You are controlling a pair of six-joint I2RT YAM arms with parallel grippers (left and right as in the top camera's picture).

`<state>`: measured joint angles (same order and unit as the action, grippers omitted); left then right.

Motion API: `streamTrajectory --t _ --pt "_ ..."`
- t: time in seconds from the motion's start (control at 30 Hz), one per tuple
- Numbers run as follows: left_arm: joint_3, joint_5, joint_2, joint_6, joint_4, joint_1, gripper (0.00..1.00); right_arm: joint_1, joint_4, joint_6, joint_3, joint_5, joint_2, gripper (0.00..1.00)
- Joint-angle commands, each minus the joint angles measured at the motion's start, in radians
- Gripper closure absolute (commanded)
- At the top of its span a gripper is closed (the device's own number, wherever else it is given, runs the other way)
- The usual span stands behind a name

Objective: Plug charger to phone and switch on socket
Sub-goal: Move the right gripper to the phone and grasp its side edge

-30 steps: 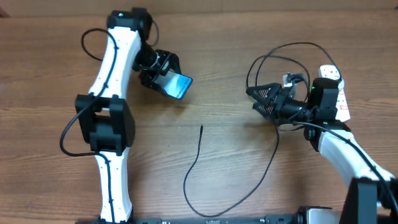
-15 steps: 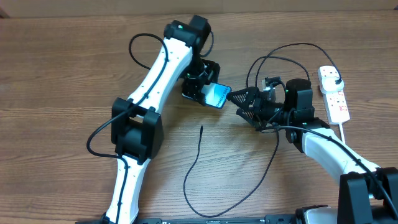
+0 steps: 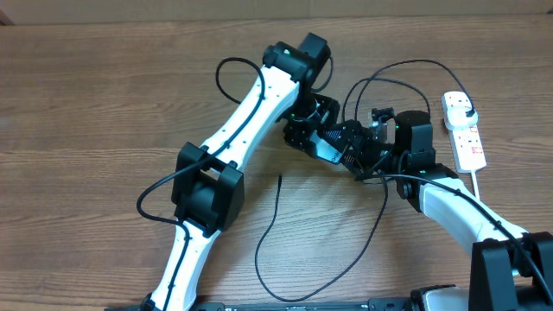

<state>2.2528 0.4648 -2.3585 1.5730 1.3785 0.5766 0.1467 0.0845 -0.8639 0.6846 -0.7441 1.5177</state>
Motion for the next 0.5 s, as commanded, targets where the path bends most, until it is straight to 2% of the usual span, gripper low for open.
streamTrajectory --t 0.0,0.2,0.33,0.4,0.47 --pt "0.025 0.027 0.014 0.032 -0.012 0.024 0.96 0.005 0.000 0.001 0.008 0.012 -0.002 0.00" --pt "0.025 0.027 0.014 0.033 -0.029 0.042 0.96 0.005 -0.035 0.007 0.008 0.048 -0.002 0.01" --pt "0.025 0.027 0.014 0.043 -0.031 0.047 0.96 0.005 -0.035 0.007 0.008 0.048 -0.002 0.11" --pt "0.025 0.026 0.014 0.047 -0.030 0.047 0.96 0.005 -0.035 0.007 0.008 0.048 -0.002 0.22" --pt "0.025 0.026 0.014 0.047 -0.030 0.047 0.96 0.005 -0.035 0.007 0.008 0.047 -0.002 0.25"
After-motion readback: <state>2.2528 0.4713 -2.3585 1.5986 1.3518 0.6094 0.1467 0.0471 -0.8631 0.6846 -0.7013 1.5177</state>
